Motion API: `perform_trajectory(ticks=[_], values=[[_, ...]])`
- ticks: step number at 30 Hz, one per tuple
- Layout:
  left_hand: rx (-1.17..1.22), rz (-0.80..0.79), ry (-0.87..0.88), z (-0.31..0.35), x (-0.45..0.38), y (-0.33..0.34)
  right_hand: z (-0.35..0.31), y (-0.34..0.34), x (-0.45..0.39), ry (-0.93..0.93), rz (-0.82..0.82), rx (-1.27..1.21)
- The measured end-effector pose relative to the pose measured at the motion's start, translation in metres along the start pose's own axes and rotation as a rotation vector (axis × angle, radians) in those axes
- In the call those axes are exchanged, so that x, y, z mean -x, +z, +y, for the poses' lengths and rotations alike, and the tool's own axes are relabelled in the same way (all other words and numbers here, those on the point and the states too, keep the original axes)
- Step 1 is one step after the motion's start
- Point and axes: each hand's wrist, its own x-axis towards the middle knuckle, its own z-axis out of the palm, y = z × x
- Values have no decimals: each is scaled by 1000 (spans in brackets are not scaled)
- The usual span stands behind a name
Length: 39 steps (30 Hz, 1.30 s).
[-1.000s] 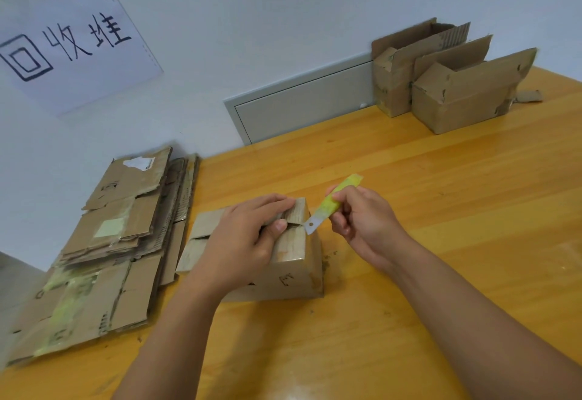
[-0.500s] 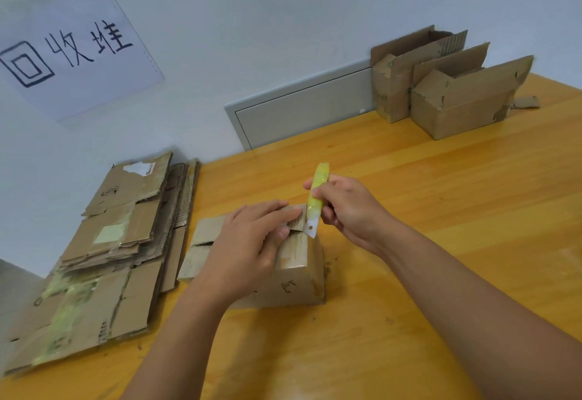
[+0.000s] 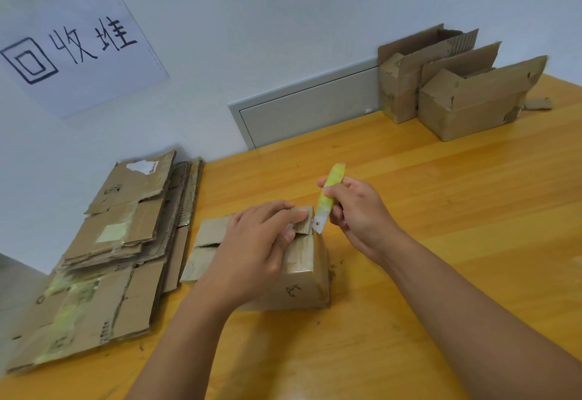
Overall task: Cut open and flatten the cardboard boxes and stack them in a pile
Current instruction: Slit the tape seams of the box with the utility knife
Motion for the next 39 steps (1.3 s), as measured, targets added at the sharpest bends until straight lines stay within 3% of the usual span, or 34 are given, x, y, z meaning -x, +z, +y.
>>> perform_trajectory(ticks=[12,33,39], values=[[3,-16,5,-1,0,0,-2,2,5,-17,-54,40],[33,58,10,-1,0,2,1,-5,-9,-38,198,-121],[24,47,1,-1,0,2,0,3,5,7,26,-46]])
